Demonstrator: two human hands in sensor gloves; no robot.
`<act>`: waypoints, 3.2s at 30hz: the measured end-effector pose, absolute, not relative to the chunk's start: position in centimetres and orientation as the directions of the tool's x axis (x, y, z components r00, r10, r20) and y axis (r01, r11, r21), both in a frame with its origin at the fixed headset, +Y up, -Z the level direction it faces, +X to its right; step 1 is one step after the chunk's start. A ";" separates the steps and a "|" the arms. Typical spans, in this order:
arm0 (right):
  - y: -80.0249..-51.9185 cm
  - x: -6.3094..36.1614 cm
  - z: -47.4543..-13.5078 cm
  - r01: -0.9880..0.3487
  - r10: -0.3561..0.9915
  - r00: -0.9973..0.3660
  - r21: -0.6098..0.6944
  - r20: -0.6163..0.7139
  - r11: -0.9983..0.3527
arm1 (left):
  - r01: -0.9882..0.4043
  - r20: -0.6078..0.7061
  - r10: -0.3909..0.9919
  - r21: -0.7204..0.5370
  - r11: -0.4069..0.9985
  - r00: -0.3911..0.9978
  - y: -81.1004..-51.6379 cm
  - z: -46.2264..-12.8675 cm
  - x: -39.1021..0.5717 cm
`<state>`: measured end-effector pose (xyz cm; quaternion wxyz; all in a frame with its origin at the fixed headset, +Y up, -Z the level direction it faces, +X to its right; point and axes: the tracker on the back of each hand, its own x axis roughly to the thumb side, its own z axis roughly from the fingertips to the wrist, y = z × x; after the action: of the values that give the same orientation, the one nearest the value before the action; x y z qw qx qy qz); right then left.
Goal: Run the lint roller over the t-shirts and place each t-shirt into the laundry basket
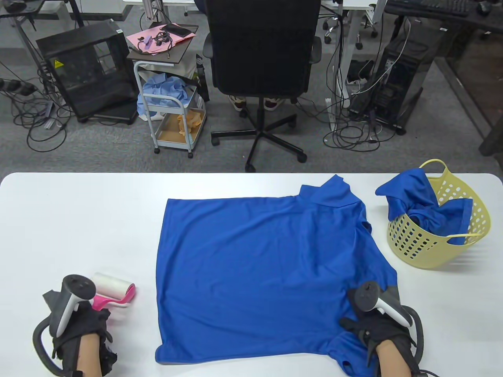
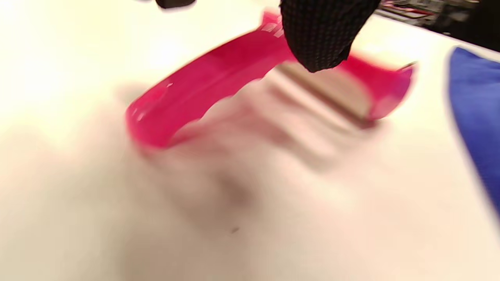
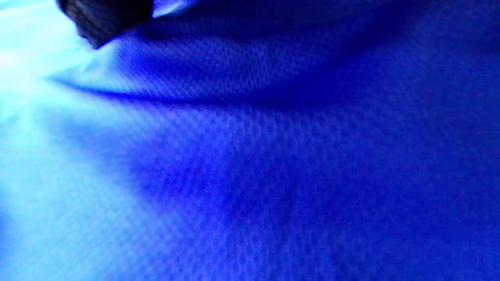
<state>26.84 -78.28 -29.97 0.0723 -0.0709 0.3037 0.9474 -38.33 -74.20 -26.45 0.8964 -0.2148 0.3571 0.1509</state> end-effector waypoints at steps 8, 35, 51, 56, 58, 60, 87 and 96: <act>-78.4 26.9 -29.9 -0.198 0.114 -0.977 0.569 -0.179 -0.798 | -0.311 -0.688 0.042 -0.273 0.910 0.725 -75.8 -27.2 -38.1; -78.5 27.2 -29.9 -0.249 0.164 -0.967 0.580 -0.196 -0.776 | -0.020 -0.147 -0.103 -0.658 0.753 0.984 -66.8 -28.0 -15.1; -78.7 27.3 -29.9 -0.271 0.187 -0.961 0.583 -0.202 -0.766 | -0.025 -0.378 -0.086 -0.278 0.960 0.922 -71.0 -41.9 -15.6; -78.7 27.2 -29.9 -0.277 0.190 -0.960 0.589 -0.205 -0.759 | -0.175 -0.436 -0.009 -0.380 0.908 0.900 -74.6 -46.8 -17.2; -78.7 27.2 -29.9 -0.278 0.191 -0.960 0.589 -0.206 -0.759 | -0.168 -0.445 -0.013 -0.366 0.915 0.895 -75.4 -47.9 -17.6; -78.7 27.3 -29.9 -0.279 0.193 -0.959 0.589 -0.206 -0.758 | -0.175 -0.444 0.002 -0.349 0.921 0.896 -75.4 -48.6 -17.8; -78.9 27.4 -29.8 -0.285 0.202 -0.958 0.584 -0.205 -0.760 | 0.063 0.000 -0.078 -0.586 0.808 0.997 -66.6 -31.1 -7.5; -78.9 27.3 -29.7 -0.305 0.221 -0.952 0.584 -0.212 -0.753 | -0.103 -0.211 -0.007 -0.506 0.856 0.977 -67.3 -39.2 -6.4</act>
<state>27.29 -78.94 -29.71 0.1408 -0.0650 0.3223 0.9338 -6.40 -67.34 -39.23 0.9578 -0.2669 0.1033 0.0251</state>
